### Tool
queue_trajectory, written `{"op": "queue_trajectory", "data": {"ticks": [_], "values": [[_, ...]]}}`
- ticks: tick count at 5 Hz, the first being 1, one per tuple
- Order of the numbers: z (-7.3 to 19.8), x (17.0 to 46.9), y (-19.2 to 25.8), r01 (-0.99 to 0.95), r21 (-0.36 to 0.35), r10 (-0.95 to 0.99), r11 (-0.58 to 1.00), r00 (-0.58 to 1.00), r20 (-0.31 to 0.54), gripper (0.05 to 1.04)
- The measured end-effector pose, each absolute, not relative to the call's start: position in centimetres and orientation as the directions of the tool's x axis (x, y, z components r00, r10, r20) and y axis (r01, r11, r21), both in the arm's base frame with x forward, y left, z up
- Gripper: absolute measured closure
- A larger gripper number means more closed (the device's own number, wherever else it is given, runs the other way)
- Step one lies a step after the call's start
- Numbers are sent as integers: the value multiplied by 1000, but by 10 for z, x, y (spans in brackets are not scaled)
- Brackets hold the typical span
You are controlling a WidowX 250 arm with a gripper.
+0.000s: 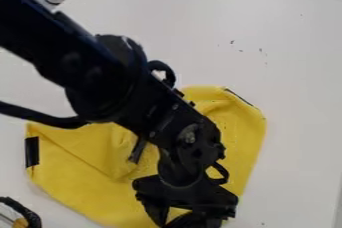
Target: Fold the cloth from top left to bottom right
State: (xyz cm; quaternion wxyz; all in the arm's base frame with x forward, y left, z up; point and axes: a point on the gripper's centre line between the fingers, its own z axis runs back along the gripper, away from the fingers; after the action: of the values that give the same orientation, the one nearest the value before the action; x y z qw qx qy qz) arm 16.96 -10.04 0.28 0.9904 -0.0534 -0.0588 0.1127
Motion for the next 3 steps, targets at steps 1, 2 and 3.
{"op": "queue_trajectory", "data": {"ticks": [1,2,3], "values": [[1,170,-100,-215,-139,230,967,968,104,362],[3,175,-98,-189,-134,203,973,973,107,520],[15,179,-96,-179,-62,184,982,980,80,724]]}}
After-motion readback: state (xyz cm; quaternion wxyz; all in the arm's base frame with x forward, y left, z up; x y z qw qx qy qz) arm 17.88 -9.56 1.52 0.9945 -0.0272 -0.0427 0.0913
